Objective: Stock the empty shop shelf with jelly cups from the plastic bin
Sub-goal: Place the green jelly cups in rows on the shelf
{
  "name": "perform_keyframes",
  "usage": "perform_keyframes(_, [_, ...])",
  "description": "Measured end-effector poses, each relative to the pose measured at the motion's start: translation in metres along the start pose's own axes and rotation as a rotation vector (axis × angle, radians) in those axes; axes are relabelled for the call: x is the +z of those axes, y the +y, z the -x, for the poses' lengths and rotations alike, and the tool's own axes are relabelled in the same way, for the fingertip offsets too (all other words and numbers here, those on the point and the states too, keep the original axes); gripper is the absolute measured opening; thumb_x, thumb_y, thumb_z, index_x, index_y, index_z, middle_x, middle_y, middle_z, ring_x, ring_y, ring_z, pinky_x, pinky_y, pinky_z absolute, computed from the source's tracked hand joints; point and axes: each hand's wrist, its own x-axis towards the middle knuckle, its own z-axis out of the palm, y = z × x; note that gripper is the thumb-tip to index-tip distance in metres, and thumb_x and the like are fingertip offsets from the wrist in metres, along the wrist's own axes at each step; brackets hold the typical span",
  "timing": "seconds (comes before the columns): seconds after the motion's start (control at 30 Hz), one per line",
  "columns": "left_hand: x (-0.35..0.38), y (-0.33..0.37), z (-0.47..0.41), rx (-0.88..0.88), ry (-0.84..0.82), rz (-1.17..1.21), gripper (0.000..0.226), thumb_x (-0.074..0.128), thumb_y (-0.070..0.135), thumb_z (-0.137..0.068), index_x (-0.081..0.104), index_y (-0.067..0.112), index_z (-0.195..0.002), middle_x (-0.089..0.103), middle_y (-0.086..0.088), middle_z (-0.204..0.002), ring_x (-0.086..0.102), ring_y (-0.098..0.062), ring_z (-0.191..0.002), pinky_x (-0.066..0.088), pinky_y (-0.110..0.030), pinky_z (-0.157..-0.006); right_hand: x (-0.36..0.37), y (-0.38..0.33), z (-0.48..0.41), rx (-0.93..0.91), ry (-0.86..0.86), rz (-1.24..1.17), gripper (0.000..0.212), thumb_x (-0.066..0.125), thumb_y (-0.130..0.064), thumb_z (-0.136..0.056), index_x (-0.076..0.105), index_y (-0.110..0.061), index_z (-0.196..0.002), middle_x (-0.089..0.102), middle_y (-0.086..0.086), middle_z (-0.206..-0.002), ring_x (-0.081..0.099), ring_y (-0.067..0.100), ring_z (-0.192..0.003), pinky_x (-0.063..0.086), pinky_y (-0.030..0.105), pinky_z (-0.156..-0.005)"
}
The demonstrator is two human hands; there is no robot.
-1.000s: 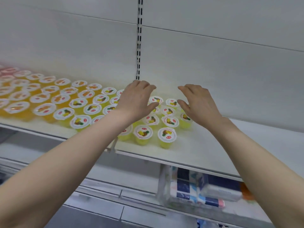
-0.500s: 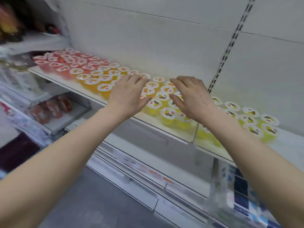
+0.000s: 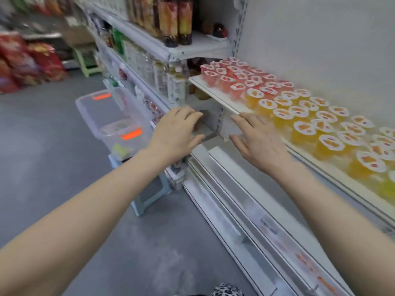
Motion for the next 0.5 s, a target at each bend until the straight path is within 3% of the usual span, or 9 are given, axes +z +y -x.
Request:
perform_keyframes(0.27, [0.007,-0.154,0.056,-0.26,-0.013,-0.022,0.05,0.068,0.032,-0.085,0.057,0.009,-0.129,0.061,-0.013,-0.121,0.053,-0.035,-0.113,0.035,-0.038,-0.098,0.098,-0.103,-0.115,-0.188,-0.064,-0.155,0.049,0.046,-0.038,-0.092,0.057,-0.009,-0.129,0.061,0.011,-0.122,0.057,0.033,-0.112,0.045,0.043,-0.091])
perform_keyframes(0.5, [0.034,-0.286,0.067,-0.376,-0.094,-0.062,0.049,0.066,0.034,-0.088,0.057,0.011,-0.13,0.061,-0.01,-0.121,0.053,-0.035,-0.111,0.043,-0.043,-0.097,0.203,-0.174,-0.207,-0.288,-0.098,-0.254,0.047,0.05,-0.037,-0.092,0.06,-0.008,-0.127,0.063,0.01,-0.119,0.058,0.033,-0.11,0.044,0.043,-0.093])
